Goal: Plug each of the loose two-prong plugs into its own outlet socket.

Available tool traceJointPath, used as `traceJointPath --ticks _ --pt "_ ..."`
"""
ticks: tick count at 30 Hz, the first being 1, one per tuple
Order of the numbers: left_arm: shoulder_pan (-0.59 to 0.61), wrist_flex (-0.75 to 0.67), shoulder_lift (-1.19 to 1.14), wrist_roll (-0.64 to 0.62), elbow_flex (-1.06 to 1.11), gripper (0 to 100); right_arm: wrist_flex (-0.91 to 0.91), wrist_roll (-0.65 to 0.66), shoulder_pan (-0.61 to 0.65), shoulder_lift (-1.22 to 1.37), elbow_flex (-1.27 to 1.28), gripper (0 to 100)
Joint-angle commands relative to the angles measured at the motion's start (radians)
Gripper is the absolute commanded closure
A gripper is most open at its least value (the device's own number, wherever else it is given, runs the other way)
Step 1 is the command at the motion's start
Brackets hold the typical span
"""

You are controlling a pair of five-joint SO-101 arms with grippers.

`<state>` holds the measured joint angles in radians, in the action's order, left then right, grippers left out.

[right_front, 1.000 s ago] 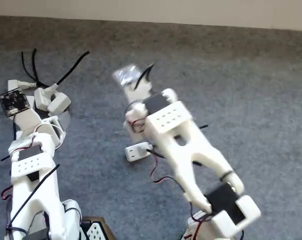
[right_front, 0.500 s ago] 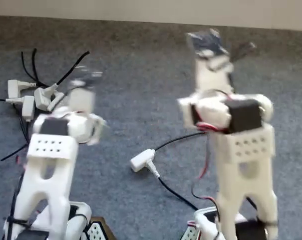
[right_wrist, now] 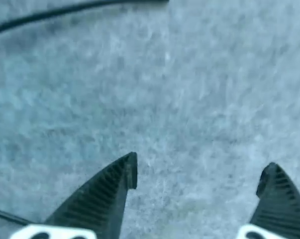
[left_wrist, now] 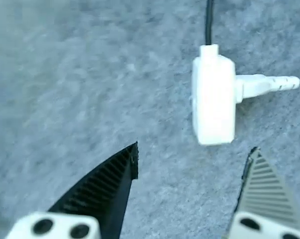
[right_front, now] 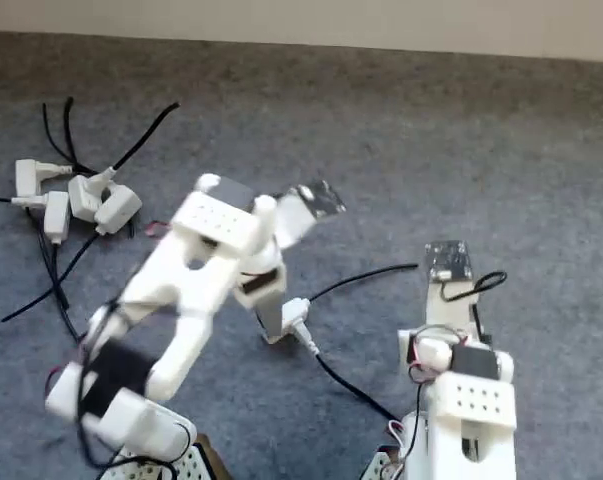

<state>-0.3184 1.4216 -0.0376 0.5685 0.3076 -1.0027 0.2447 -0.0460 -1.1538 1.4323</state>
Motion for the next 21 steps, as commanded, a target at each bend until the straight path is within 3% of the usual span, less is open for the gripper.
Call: traceJointPath --ticks 1,5,12,19,21 --pt "-0.073 -0.038 -0.148 0.006 -0.027 66 0.015 0.011 -0.007 -0.108 0.013 63.5" --pt "-0.079 -0.077 -0.239 0.006 -0.031 74 0.015 0.011 -0.005 -0.134 0.044 63.5" --pt "0.015 -0.052 -0.269 0.005 -0.133 100 0.015 0.011 -0.005 -0.134 0.047 63.5" --pt "0.302 0.143 -0.269 0.009 -0.443 100 0.015 0.011 -0.005 -0.134 0.047 63.5" --pt "0.407 0.226 -0.269 0.063 -0.544 100 0.015 0.011 -0.005 -0.134 0.047 63.5"
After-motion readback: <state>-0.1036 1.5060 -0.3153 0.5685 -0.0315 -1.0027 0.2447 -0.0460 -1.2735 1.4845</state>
